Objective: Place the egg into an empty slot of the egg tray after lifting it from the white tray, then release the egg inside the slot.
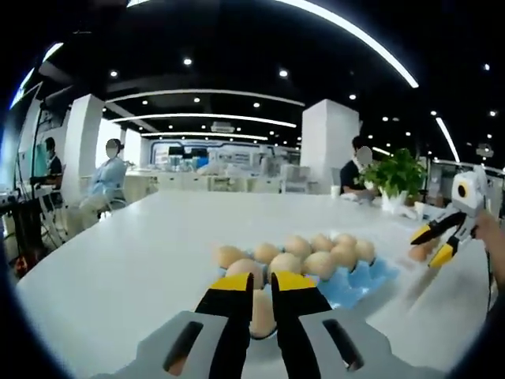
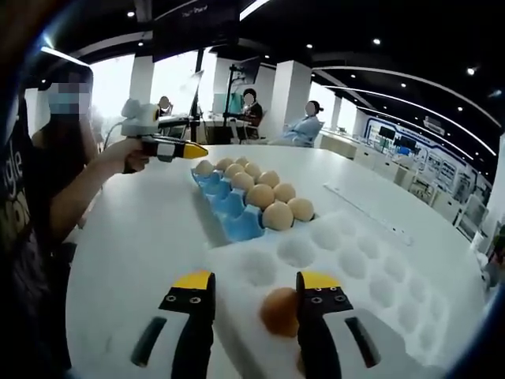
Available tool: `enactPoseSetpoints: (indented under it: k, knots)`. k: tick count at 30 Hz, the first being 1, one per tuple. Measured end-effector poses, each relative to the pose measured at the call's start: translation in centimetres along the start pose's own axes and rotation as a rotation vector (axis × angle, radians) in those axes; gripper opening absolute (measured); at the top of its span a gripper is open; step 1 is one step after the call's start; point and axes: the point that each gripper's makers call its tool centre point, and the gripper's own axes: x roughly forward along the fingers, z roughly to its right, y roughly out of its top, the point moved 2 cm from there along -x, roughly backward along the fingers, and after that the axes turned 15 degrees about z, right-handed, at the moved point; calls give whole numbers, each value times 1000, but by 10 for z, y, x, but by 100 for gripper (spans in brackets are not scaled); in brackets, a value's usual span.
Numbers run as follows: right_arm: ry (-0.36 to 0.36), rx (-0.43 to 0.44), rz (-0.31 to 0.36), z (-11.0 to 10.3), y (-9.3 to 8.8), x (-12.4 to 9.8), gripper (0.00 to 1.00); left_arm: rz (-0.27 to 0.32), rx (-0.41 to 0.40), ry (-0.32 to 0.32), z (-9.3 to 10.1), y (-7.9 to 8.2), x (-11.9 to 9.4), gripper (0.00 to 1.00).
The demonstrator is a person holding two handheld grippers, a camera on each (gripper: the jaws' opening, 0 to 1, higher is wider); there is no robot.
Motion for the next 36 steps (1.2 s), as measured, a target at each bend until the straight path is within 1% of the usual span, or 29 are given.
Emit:
enactPoseSetpoints:
  k: [1,2,5,7,12,13,15,17,20,24,27,28,30,32,34,35,36]
  knots:
    - [0,0,0,0,0,0,43,-4,10,-2,1,-1,-6,9]
    - [1,-2,-3,0,0,0,43,-17,8,-6,0,-3,-7,10]
    - [-1,0,-1,0,0,1,43,-6,-3,-6,-2,-4,-6,11]
    - [-1,0,-2,0,0,2,43,-11,-16,-15,-2,-5,-5,12]
    - [3,-4,-2,-1,1,4,43,-3,-11,-12,-4,-3,-4,17]
    - [4,-1,-1,-1,1,4,43,-7,-10,-29,-2,-3,-4,17]
    - [4,-2,-1,0,1,4,43,-1,-18,-35,0,-2,-3,21]
    - [6,-3,0,1,1,4,43,0,-5,-50,2,-1,-2,24]
    - [6,-5,0,1,1,3,43,3,1,-56,2,0,0,31]
    - [5,-10,-2,1,-1,1,43,2,1,-75,3,-1,1,33]
    - [1,-9,-6,2,-2,0,43,-11,-4,-97,7,-3,1,35]
    - [-1,-13,-9,2,-2,-1,43,-9,10,-109,20,-4,-2,35]
    - [-4,-18,-15,4,-3,-3,43,-19,10,-129,34,-7,-4,36]
    - [-5,-23,-16,5,-3,-4,43,-21,17,-138,38,-9,-2,38]
    - [-4,-32,-22,7,-3,-5,43,-32,37,-161,39,-11,0,41]
    - [1,-43,-32,7,-4,-5,43,-43,44,-184,49,-14,-3,44]
    - [4,-52,-39,8,-5,-5,43,-47,52,-190,51,-14,-3,47]
